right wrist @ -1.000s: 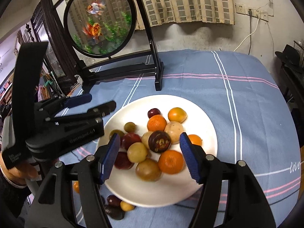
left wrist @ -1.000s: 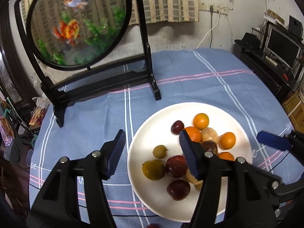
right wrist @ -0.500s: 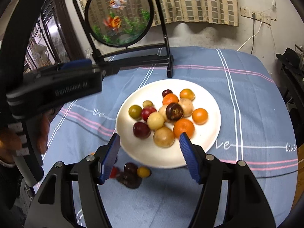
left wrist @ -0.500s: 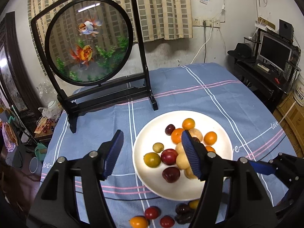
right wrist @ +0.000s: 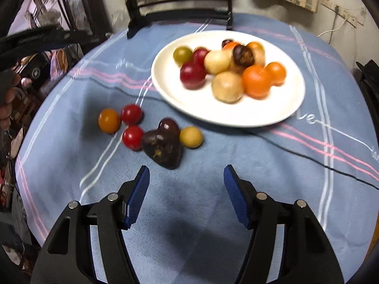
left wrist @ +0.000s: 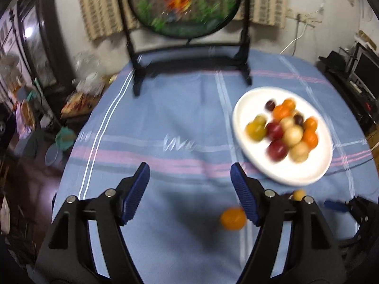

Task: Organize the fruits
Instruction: 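Move both tools back to the cloth and grasp an orange tomato with the left tool, then hold the orange tomato in the left tool while the right tool grasps a dark purple fruit, then carry the orange tomato and dark purple fruit over the white plate, then release both fruits onto the white plate by opening both tools, then grasp a red tomato with the left tool while the right tool grasps a yellow fruit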

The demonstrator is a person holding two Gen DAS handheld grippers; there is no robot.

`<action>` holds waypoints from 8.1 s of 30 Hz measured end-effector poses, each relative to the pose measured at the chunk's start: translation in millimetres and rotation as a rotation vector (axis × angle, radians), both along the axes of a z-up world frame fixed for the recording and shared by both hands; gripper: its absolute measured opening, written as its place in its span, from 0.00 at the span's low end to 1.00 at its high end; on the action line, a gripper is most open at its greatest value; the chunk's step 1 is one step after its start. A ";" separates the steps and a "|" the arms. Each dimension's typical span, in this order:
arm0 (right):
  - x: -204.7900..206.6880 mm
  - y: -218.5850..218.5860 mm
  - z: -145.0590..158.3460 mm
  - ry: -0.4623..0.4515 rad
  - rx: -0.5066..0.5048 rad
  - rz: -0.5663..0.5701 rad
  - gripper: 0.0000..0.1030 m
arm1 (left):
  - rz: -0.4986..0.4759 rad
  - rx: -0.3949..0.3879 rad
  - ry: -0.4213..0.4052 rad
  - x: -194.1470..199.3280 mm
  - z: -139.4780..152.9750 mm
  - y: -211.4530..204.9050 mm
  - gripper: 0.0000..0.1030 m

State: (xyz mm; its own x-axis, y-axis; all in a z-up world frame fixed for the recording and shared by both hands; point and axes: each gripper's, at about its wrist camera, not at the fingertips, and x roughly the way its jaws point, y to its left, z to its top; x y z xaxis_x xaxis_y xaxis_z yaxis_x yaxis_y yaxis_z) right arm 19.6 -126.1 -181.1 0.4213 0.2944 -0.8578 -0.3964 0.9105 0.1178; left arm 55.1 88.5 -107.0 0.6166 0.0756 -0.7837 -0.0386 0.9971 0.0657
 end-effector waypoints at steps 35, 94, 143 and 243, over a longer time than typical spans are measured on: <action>-2.7 -1.9 -4.5 0.092 0.091 -0.009 0.26 | -0.256 -0.143 0.210 8.2 -106.1 -41.3 0.43; -1.0 -11.1 -15.4 0.193 0.348 -0.076 0.24 | -0.212 -0.117 0.104 -36.1 -49.1 -18.0 0.43; -25.3 -13.4 10.2 0.046 0.067 -0.039 0.46 | -0.206 -0.135 0.073 -13.7 -43.7 -19.2 0.40; 16.9 -25.4 -6.7 0.054 0.050 0.101 0.25 | -0.229 -0.122 0.214 -17.8 -93.3 -80.8 0.64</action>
